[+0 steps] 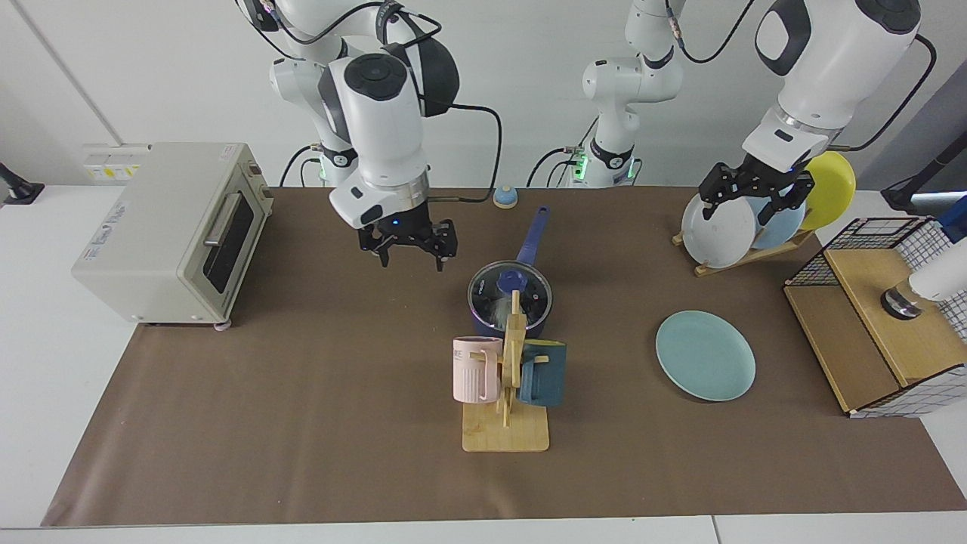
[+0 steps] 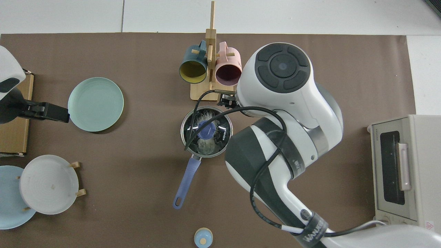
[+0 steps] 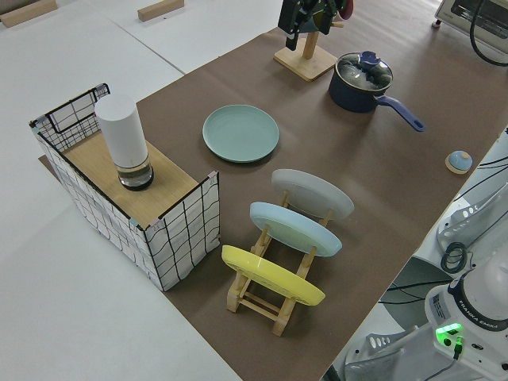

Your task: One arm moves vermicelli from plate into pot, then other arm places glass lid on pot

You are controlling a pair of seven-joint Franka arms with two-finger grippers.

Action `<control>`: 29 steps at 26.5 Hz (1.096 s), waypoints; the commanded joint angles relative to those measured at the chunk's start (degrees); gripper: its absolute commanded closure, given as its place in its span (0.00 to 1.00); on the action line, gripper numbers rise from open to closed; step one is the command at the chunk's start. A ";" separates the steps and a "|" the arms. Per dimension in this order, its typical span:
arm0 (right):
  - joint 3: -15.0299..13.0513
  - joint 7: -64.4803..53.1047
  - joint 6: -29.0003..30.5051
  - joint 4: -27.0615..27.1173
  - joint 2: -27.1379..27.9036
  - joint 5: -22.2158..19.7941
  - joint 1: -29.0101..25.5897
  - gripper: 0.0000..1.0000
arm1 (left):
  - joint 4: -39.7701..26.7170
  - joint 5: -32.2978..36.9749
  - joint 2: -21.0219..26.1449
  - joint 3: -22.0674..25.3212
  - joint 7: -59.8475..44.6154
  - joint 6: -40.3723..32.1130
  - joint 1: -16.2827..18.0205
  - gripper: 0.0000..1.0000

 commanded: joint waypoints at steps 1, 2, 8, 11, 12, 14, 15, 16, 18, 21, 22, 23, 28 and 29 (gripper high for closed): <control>-5.20 -9.12 0.15 -7.98 -7.41 3.39 -0.65 0.00 | -1.15 1.09 -1.14 0.10 0.46 0.26 -0.26 0.00; -6.26 -10.35 0.15 -8.69 -8.29 4.18 -0.65 0.00 | -1.15 1.09 -1.14 0.02 0.46 0.17 -0.26 0.00; -11.89 -18.53 -1.25 -10.19 -12.42 4.71 -0.65 0.00 | -1.15 1.09 -1.14 0.10 0.46 0.26 -0.26 0.00; -13.91 -20.03 -4.06 -10.10 -13.74 4.89 -1.35 0.00 | -1.15 1.09 -1.14 0.02 0.46 0.17 -0.26 0.00; -13.92 -20.12 -4.24 -10.19 -13.83 4.89 -2.13 0.00 | -1.15 1.09 -1.14 0.02 0.46 0.17 -0.26 0.00; -13.92 -20.55 -4.42 -10.19 -14.71 4.89 -4.06 0.00 | -1.15 1.09 -1.14 0.02 0.46 0.26 -0.26 0.00; -13.83 -21.25 -4.51 -10.19 -15.15 4.80 -4.51 0.00 | -1.15 1.09 -1.14 0.02 0.46 0.26 -0.26 0.00; -13.92 -22.22 -4.68 -10.19 -15.59 4.89 -4.86 0.00 | -1.15 1.09 -1.14 0.02 0.46 0.26 -0.26 0.00; -14.00 -23.80 -6.08 -10.19 -16.73 4.89 -5.65 0.00 | -1.15 1.09 -1.14 0.02 0.46 0.26 -0.26 0.00; -13.92 -24.34 -7.23 -10.19 -17.87 4.89 -7.15 0.00 | -1.15 1.09 -1.14 0.10 0.46 0.26 -0.26 0.00; -13.92 -24.42 -7.23 -10.10 -18.05 4.89 -7.67 0.00 | -1.15 1.09 -1.14 0.02 0.46 0.17 -0.26 0.00; -13.92 -24.86 -7.23 -10.02 -18.14 4.89 -8.03 0.00 | -1.15 1.09 -1.14 0.02 0.46 0.26 -0.26 0.00; -14.18 -26.10 -7.32 -9.58 -18.93 4.89 -8.91 0.00 | -1.15 1.09 -1.14 0.10 0.46 0.17 -0.26 0.00; -14.27 -26.10 -7.41 -9.58 -19.11 4.89 -9.00 0.00 | -1.15 1.09 -1.14 0.02 0.46 0.17 -0.26 0.00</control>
